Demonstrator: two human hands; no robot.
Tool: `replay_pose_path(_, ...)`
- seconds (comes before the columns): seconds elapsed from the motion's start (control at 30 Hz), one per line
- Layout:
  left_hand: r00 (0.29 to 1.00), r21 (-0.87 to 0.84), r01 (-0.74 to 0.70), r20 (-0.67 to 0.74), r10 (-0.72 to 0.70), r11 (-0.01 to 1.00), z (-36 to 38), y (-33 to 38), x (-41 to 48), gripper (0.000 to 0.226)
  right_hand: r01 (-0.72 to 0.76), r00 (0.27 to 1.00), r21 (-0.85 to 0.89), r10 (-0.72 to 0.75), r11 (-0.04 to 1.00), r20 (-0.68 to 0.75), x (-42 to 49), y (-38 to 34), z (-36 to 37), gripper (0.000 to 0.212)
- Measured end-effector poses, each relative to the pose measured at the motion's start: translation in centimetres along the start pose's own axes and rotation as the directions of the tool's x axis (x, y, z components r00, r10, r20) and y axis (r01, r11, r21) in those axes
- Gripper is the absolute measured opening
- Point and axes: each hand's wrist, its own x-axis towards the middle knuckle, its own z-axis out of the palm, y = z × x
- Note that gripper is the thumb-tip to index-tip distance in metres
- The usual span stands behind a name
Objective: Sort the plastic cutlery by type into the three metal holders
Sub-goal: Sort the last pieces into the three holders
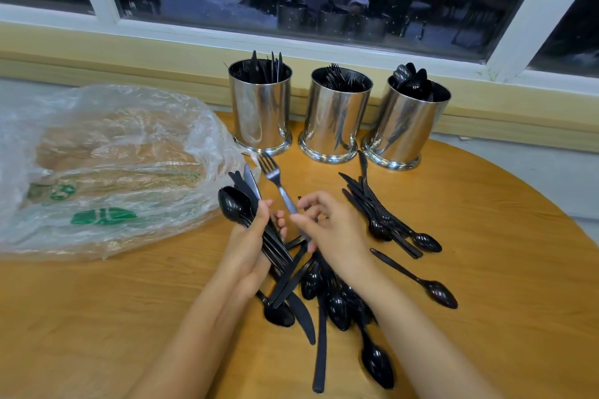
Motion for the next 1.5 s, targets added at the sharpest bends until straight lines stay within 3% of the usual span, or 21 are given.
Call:
replay_pose_path(0.23,0.999,0.025,0.027,-0.017,-0.027,0.999,0.1,-0.1,0.1,0.036,0.015,1.000,0.022,-0.014,1.000,-0.022,-1.2,1.2,2.1,0.003)
replay_pose_path(0.4,1.000,-0.035,0.001,-0.029,-0.002,0.999,0.5,-0.1,0.0,0.020,0.045,0.998,-0.019,-0.045,0.999,0.037,-1.5,1.3,1.2,0.008)
replay_pose_path(0.5,0.999,-0.069,0.009,-0.046,-0.012,0.998,0.9,0.0,0.0,0.017,-0.010,0.997,-0.066,0.005,0.998,-0.077,-0.6,2.1,-1.6,0.009)
replay_pose_path(0.63,1.000,-0.040,0.008,-0.021,-0.009,0.999,1.2,-0.2,0.0,0.015,-0.163,0.957,-0.349,0.062,0.923,-0.283,1.2,5.6,-6.2,0.013)
replay_pose_path(0.8,1.000,-0.006,0.018,-0.003,-0.018,1.000,1.4,-0.8,-0.1,0.017,-0.273,0.959,-0.648,0.151,0.711,-0.238,1.6,7.9,-7.5,0.040)
replay_pose_path(0.9,1.000,-0.004,0.022,-0.004,-0.022,1.000,1.6,-1.0,-0.1,0.017,-0.251,0.966,-0.697,0.129,0.672,-0.224,1.6,8.0,-6.9,0.036)
replay_pose_path(1.07,1.000,-0.003,0.027,0.000,-0.027,1.000,1.6,-0.8,0.0,0.017,-0.219,0.970,-0.634,0.097,0.742,-0.222,1.6,8.1,-6.4,0.018)
replay_pose_path(1.23,0.999,0.000,0.039,0.001,-0.039,0.999,1.6,-0.7,-0.1,0.018,-0.123,0.941,-0.599,-0.098,0.791,-0.323,1.4,7.4,-6.9,0.020)
replay_pose_path(1.33,0.998,-0.019,0.057,0.007,-0.056,0.998,1.7,-0.6,-0.2,0.019,-0.030,0.930,-0.440,-0.136,0.898,-0.341,1.9,6.8,-7.4,0.025)
replay_pose_path(1.5,0.997,-0.005,0.067,0.037,-0.066,0.998,1.8,-0.5,-0.3,0.020,0.030,0.904,-0.014,-0.034,0.999,-0.426,2.7,4.3,-8.4,0.019)
